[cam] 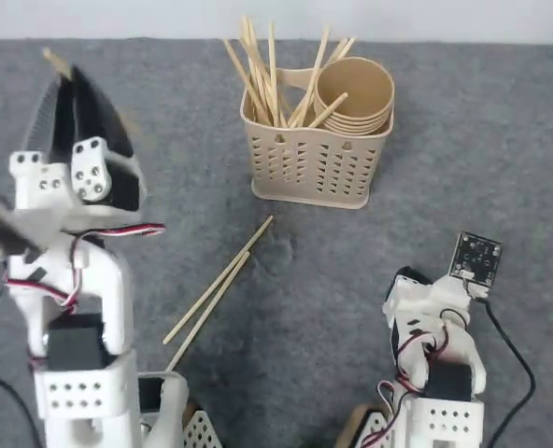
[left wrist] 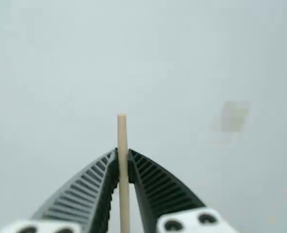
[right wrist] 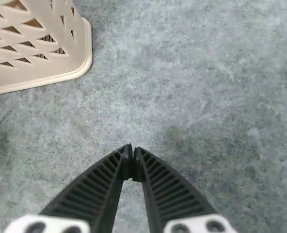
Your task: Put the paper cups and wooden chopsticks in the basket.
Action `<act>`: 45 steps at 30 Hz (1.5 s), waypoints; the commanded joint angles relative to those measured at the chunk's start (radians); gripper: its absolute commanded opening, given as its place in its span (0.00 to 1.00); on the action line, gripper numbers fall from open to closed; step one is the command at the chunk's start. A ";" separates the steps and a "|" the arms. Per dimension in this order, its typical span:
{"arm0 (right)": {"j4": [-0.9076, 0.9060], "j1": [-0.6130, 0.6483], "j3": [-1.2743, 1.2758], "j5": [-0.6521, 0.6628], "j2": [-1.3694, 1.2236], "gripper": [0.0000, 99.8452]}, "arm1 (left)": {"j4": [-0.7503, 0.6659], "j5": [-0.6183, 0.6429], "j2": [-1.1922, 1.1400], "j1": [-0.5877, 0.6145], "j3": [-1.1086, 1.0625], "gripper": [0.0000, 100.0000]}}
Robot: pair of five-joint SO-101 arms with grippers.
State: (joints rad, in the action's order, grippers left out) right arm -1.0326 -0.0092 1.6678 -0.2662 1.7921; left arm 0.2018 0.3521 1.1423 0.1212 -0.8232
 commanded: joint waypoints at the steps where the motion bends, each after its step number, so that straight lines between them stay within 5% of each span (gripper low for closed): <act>1: -0.012 -0.010 0.017 0.023 0.022 0.01 | -0.270 0.055 -0.055 -0.091 0.010 0.01; 5: -0.012 -0.010 0.017 0.023 0.022 0.01 | -0.470 0.051 -0.143 -0.183 0.035 0.01; 18: -0.012 -0.010 0.017 0.025 0.022 0.01 | -0.377 0.044 -0.654 -0.304 0.414 0.01; 30: -0.007 -0.004 0.017 0.060 0.022 0.01 | -0.381 0.037 -0.763 -0.305 0.206 0.01; 37: -0.007 -0.004 0.017 0.064 0.022 0.01 | -0.477 -0.077 -0.798 -0.348 0.030 0.01; 41: -0.008 -0.004 0.017 0.064 0.022 0.01 | -0.548 -0.081 -0.810 -0.356 -0.012 0.11; 45: -0.008 -0.004 0.017 0.064 0.022 0.01 | -0.470 -0.028 -0.789 -0.342 0.056 0.19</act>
State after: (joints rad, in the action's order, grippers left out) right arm -1.0326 -0.0092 1.6678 -0.2263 1.7921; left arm -0.3030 0.2923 0.3276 -0.2209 -0.8339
